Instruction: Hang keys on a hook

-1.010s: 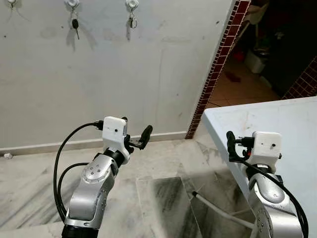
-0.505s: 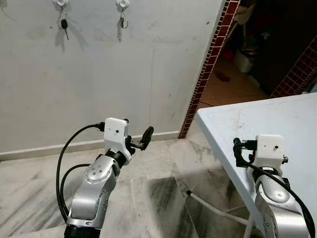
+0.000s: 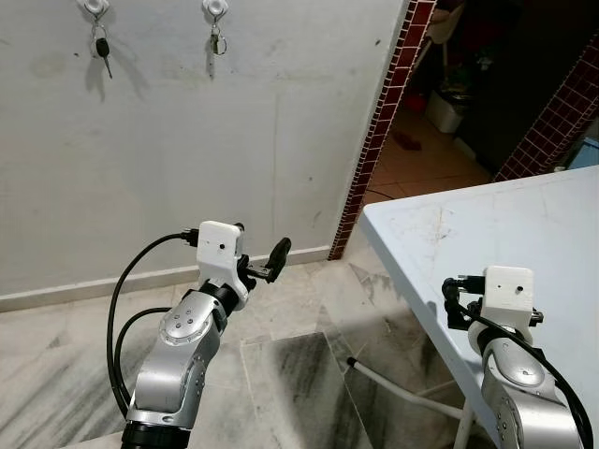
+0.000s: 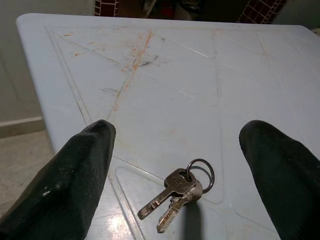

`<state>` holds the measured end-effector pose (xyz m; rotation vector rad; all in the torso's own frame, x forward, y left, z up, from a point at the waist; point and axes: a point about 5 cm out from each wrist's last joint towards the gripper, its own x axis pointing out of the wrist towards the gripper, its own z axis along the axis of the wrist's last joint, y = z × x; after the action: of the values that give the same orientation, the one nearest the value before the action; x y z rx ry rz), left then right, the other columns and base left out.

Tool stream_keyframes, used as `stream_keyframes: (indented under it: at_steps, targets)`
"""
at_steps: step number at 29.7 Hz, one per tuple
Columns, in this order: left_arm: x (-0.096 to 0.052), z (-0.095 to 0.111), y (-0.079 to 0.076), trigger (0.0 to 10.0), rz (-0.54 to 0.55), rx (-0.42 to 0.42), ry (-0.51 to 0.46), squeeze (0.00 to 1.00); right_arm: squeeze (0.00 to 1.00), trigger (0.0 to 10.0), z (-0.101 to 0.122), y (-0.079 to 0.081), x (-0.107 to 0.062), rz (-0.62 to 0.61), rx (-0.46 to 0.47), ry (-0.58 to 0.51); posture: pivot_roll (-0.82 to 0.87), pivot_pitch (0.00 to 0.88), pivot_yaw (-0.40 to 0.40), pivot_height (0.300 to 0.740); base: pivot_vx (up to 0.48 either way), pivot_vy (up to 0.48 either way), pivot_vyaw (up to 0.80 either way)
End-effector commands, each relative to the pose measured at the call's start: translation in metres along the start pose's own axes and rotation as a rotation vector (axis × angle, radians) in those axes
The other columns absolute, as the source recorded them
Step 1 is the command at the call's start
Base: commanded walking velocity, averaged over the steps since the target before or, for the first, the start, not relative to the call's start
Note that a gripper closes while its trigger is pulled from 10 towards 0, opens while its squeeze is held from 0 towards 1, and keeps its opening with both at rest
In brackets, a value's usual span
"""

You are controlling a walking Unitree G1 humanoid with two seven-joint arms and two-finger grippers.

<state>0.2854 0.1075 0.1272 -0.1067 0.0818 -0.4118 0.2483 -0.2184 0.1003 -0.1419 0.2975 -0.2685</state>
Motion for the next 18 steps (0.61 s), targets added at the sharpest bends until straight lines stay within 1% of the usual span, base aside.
stream_keyframes:
  at_steps: [1,4,6,18]
  targets:
    - [0.0022,-0.0004,-0.0054,10.0,-0.033,0.004,0.012,0.00,0.00,10.0,-0.0032,-0.0072,0.0010,-0.033,0.000,0.022,0.04,0.035,-0.110,0.740,0.000,0.000,-0.77]
    - [0.0027,-0.0006,-0.0058,10.0,-0.041,0.009,0.017,0.00,0.00,10.0,-0.0014,-0.0057,0.0002,-0.021,0.023,0.004,0.04,0.035,-0.111,0.740,0.000,0.000,-0.77]
    - [0.0028,-0.0005,-0.0057,10.0,-0.043,0.010,0.019,0.00,0.00,10.0,0.0012,-0.0040,-0.0002,-0.012,0.036,-0.014,0.04,0.038,-0.109,0.740,0.000,0.000,-0.49]
    - [0.0013,-0.0001,-0.0057,10.0,-0.068,0.017,0.029,0.00,0.00,10.0,0.0000,0.0021,-0.0009,0.001,0.044,-0.019,0.06,0.038,-0.101,0.740,0.000,0.000,0.00]
